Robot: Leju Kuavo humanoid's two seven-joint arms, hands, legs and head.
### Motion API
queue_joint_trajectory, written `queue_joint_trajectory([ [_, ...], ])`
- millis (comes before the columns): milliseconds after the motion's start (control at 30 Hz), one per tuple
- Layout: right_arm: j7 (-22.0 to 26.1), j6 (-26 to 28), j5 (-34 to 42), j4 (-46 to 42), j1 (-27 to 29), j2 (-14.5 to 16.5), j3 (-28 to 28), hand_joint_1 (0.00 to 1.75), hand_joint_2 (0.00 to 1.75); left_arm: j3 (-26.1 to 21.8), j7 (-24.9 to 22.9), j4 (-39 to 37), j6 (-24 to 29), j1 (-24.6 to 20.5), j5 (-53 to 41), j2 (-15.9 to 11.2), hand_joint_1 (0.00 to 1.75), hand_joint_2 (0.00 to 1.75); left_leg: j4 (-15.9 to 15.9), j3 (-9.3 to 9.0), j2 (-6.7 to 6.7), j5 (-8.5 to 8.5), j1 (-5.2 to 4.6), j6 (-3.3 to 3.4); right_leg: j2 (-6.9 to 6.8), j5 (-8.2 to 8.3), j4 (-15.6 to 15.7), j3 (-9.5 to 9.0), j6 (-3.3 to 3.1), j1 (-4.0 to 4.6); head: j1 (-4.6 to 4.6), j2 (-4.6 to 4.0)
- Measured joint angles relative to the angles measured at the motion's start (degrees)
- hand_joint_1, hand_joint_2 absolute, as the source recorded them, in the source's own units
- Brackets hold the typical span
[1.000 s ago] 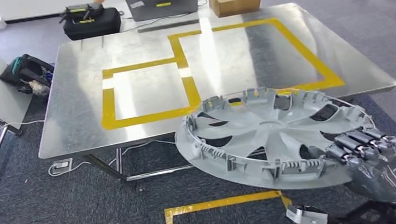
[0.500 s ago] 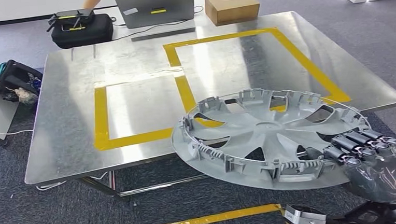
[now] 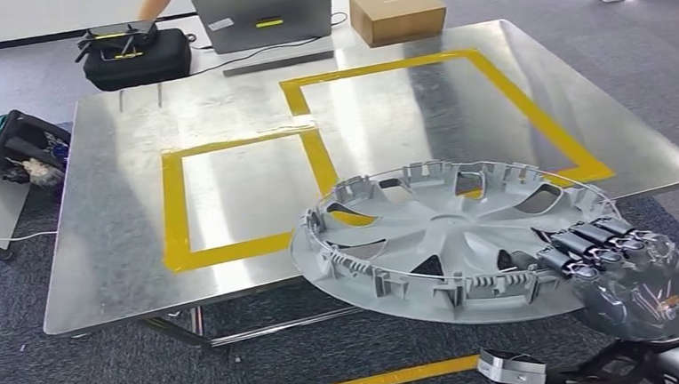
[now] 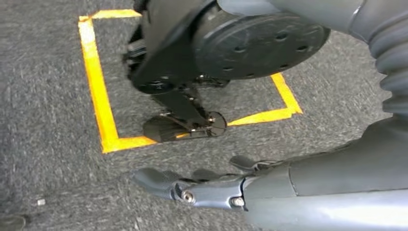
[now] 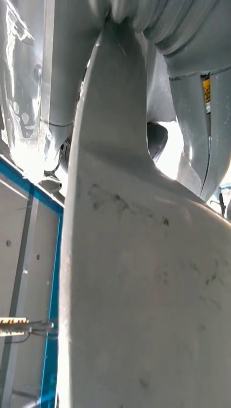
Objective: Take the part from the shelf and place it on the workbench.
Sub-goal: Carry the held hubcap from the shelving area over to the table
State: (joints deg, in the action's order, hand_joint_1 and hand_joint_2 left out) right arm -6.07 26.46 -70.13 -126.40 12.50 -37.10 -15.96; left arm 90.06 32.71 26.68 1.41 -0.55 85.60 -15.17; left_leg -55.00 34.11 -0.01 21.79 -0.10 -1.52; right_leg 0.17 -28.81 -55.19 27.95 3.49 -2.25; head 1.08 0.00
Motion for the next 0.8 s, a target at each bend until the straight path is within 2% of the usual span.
queue_joint_trajectory([
  [100, -0.05, -0.48, 0.02, 0.04, -0.52, 0.08, -0.51, 1.75, 1.75, 0.01, -0.02, -2.02, -0.69, -0.13, 0.01, 0.85, 0.00, 1.75, 0.90, -0.88, -0.17, 1.61, -0.17, 1.59, -0.21, -0.16, -0.17, -0.89, 1.52, -0.10, -0.01, 0.00],
  [133, -0.06, -0.61, 0.04, 0.05, -0.69, 0.10, -0.70, 1.75, 1.75, 0.01, -0.02, -2.57, -0.82, -0.08, 0.01, 1.11, 0.00, 1.75, 0.98, -1.43, -0.28, 1.90, -0.17, 2.08, -0.31, -0.64, -1.32, -0.71, 1.71, -0.11, 0.08, 0.00],
  [167, -0.07, -0.71, 0.06, 0.07, -0.90, 0.12, -0.89, 1.75, 1.75, 0.01, -0.02, -3.10, -0.93, -0.02, 0.01, 1.32, 0.00, 1.75, 0.99, -2.04, -0.40, 2.11, -0.23, 2.48, -0.38, -1.64, -3.47, 0.32, 1.65, -0.06, 0.23, 0.00],
  [200, -0.08, -0.77, 0.09, 0.09, -1.11, 0.14, -1.08, 1.75, 1.75, 0.02, -0.02, -3.58, -1.04, 0.02, 0.01, 1.56, 0.00, 1.75, 1.00, -2.53, -0.48, 2.39, -0.37, 2.85, -0.40, -3.01, -7.07, 2.45, 1.44, 0.11, 0.36, 0.00],
  [267, -0.12, -0.89, 0.16, 0.12, -1.41, 0.17, -1.37, 1.75, 1.75, 0.02, -0.02, -4.39, -1.19, 0.00, 0.01, 1.98, 0.00, 1.75, 0.97, -3.44, -0.62, 3.23, -0.86, 3.47, -0.33, -5.82, -15.18, 7.83, 1.02, 0.63, 0.59, 0.00],
  [300, -0.13, -0.97, 0.19, 0.13, -1.47, 0.19, -1.49, 1.75, 1.75, 0.02, -0.02, -4.72, -1.23, 0.04, 0.01, 2.18, 0.00, 1.75, 0.97, -4.11, -0.71, 3.78, -1.14, 3.67, -0.31, -6.64, -17.53, 9.95, 0.87, 0.91, 0.63, 0.00],
  [333, -0.14, -1.05, 0.22, 0.15, -1.47, 0.21, -1.59, 1.75, 1.75, 0.02, -0.02, -5.00, -1.25, 0.09, 0.01, 2.36, 0.00, 1.75, 0.96, -4.98, -0.81, 4.42, -1.38, 3.79, -0.30, -6.56, -17.70, 11.05, 0.67, 1.19, 0.66, 0.00],
  [367, -0.14, -1.13, 0.23, 0.16, -1.45, 0.22, -1.65, 1.75, 1.75, 0.02, -0.02, -5.23, -1.26, 0.15, 0.01, 2.50, 0.00, 1.75, 0.96, -6.04, -0.91, 5.14, -1.59, 3.87, -0.28, -5.38, -15.87, 11.22, 0.42, 1.47, 0.66, 0.00],
  [400, -0.14, -1.19, 0.23, 0.17, -1.44, 0.22, -1.69, 1.75, 1.75, 0.02, -0.02, -5.43, -1.27, 0.18, 0.01, 2.65, 0.00, 1.75, 0.96, -7.16, -0.98, 5.94, -1.74, 3.89, -0.26, -2.93, -12.60, 10.75, 0.09, 1.75, 0.68, 0.00],
  [433, -0.14, -1.22, 0.23, 0.19, -1.43, 0.22, -1.71, 1.75, 1.75, 0.02, -0.03, -5.61, -1.28, 0.17, 0.01, 2.75, 0.00, 1.75, 0.91, -8.17, -1.03, 6.78, -1.92, 3.86, -0.26, 0.51, -8.84, 10.22, -0.26, 2.00, 0.70, 0.00],
  [500, -0.17, -1.26, 0.25, 0.25, -1.58, 0.29, -1.76, 1.75, 1.75, 0.02, -0.03, -5.96, -1.29, 0.10, 0.01, 2.82, 0.00, 1.75, 0.90, -9.44, -1.11, 8.26, -2.27, 3.72, -0.25, 5.08, -4.12, 9.19, -1.11, 2.26, 0.64, 0.00],
  [533, -0.19, -1.27, 0.26, 0.28, -1.70, 0.33, -1.79, 1.75, 1.75, 0.02, -0.03, -6.12, -1.29, 0.05, 0.01, 2.82, 0.00, 1.75, 0.80, -9.75, -1.13, 8.71, -2.42, 3.62, -0.21, 5.87, -3.42, 8.92, -1.46, 2.30, 0.56, 0.00],
  [567, -0.22, -1.27, 0.26, 0.29, -1.84, 0.38, -1.81, 1.75, 1.75, 0.02, -0.03, -6.28, -1.30, 0.00, 0.01, 2.80, 0.00, 1.75, 0.46, -9.71, -1.14, 8.84, -2.48, 3.53, -0.14, 5.48, -3.49, 8.50, -1.81, 2.20, 0.45, 0.00],
  [633, -0.24, -1.28, 0.23, 0.29, -1.94, 0.44, -1.81, 1.75, 1.75, 0.02, -0.03, -6.52, -1.31, -0.21, 0.01, 2.77, 0.00, 1.75, -2.95, -8.11, -1.01, 7.94, -2.50, 2.97, -0.06, 5.09, -3.36, 7.67, -2.19, 1.89, 0.30, 0.00],
  [700, -0.25, -1.32, 0.22, 0.30, -2.04, 0.48, -1.83, 1.75, 1.75, 0.02, -0.02, -6.68, -1.32, -0.38, 0.01, 2.81, 0.00, 1.75, -9.82, -3.67, -0.86, 7.55, -2.17, 1.89, -0.15, 4.29, -3.13, 6.61, -2.52, 1.50, 0.19, 0.00],
  [733, -0.26, -1.33, 0.24, 0.31, -2.15, 0.49, -1.83, 1.75, 1.75, 0.02, -0.02, -6.76, -1.35, -0.38, 0.01, 2.88, 0.00, 1.75, -13.37, -0.88, -0.81, 8.75, -1.81, 1.32, -0.18, 3.79, -3.02, 6.02, -2.59, 1.31, 0.11, 0.00],
  [767, -0.30, -1.34, 0.29, 0.31, -2.24, 0.49, -1.84, 1.75, 1.75, 0.02, -0.03, -6.85, -1.44, -0.32, 0.01, 2.95, 0.00, 1.75, -16.06, 1.72, -0.77, 10.74, -1.42, 0.89, -0.17, 3.33, -2.93, 5.40, -2.58, 1.12, 0.09, 0.00],
  [800, -0.38, -1.44, 0.39, 0.31, -2.29, 0.49, -1.86, 1.75, 1.75, 0.02, -0.03, -6.98, -1.58, -0.24, 0.01, 3.05, 0.00, 1.75, -17.54, 3.82, -0.73, 12.88, -1.04, 0.56, -0.14, 2.81, -2.85, 4.64, -2.51, 0.93, 0.07, 0.00],
])
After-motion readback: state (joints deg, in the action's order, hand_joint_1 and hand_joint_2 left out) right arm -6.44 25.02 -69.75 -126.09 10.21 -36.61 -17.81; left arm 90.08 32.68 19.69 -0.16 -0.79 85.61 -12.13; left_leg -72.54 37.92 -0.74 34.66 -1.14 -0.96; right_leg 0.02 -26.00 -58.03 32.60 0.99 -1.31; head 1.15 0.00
